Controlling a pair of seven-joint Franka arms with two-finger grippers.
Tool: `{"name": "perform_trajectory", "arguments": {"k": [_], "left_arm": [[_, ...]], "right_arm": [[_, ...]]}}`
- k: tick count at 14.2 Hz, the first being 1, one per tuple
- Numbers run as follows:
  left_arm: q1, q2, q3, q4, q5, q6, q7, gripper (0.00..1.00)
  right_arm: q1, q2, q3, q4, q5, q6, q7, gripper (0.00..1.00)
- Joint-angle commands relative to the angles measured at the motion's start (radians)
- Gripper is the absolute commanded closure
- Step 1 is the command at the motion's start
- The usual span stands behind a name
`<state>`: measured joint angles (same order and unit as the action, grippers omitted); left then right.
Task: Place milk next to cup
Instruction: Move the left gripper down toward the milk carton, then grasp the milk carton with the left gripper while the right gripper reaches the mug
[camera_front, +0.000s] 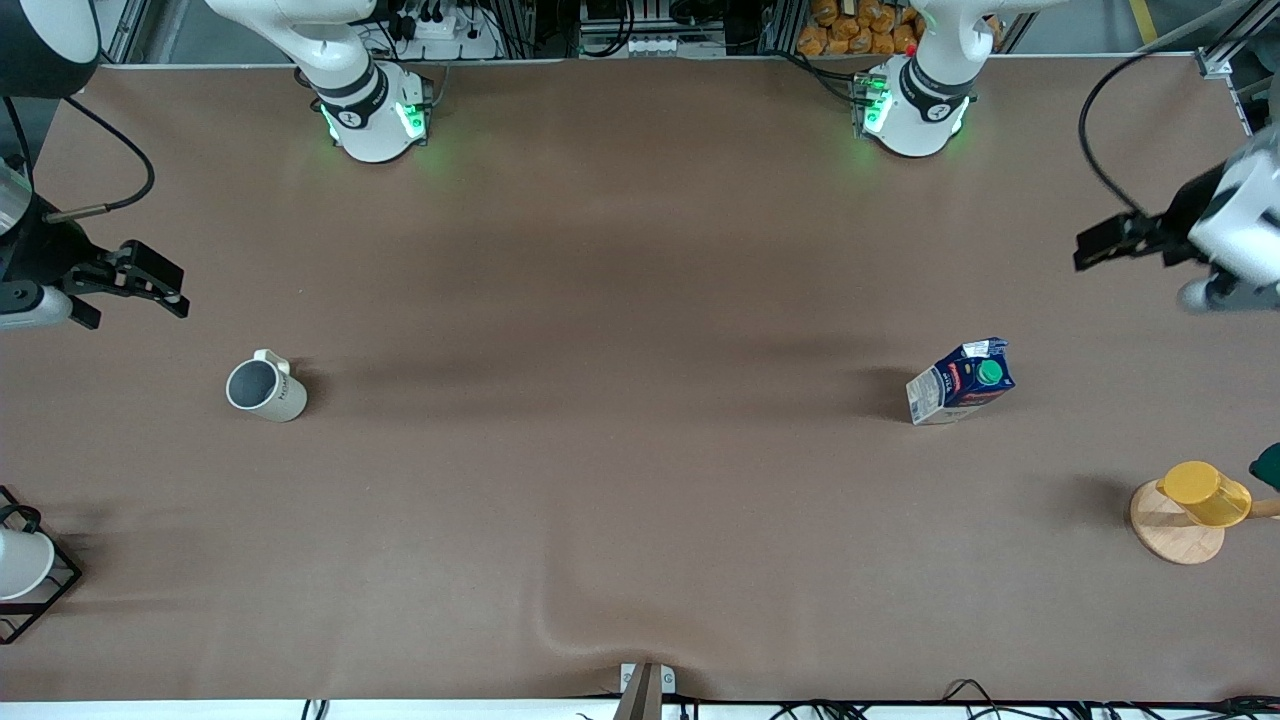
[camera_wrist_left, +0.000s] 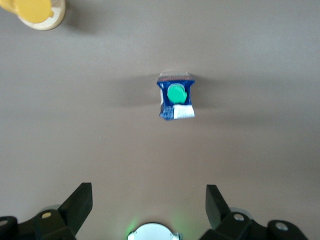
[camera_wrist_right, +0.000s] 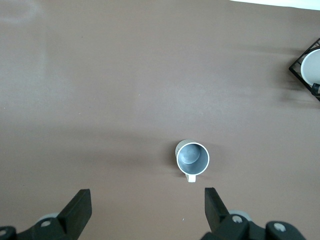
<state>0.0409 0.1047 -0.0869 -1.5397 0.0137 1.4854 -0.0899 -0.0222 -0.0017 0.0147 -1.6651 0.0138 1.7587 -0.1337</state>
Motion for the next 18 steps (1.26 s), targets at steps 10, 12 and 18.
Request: {"name": "perform_trajectory", "arguments": {"k": [10,12,18], "left_arm": [[-0.035,0.127,-0.008,-0.257,-0.02,0.377,-0.06,0.0],[-0.042,0.141,-0.013,-0.257,-0.02,0.377,-0.079,0.0],[-0.033,0.193,-0.013,-0.257,-0.009,0.407,-0.079,0.0]], "right_arm": [[-0.101,0.184,-0.084,-0.039,-0.011,-0.013,-0.066,0.0],[-0.102,0.25,-0.084,-0.041,-0.009,0.034,-0.064,0.0],[-0.136,0.393,-0.082,-0.039,-0.009,0.283,-0.07,0.03]]}}
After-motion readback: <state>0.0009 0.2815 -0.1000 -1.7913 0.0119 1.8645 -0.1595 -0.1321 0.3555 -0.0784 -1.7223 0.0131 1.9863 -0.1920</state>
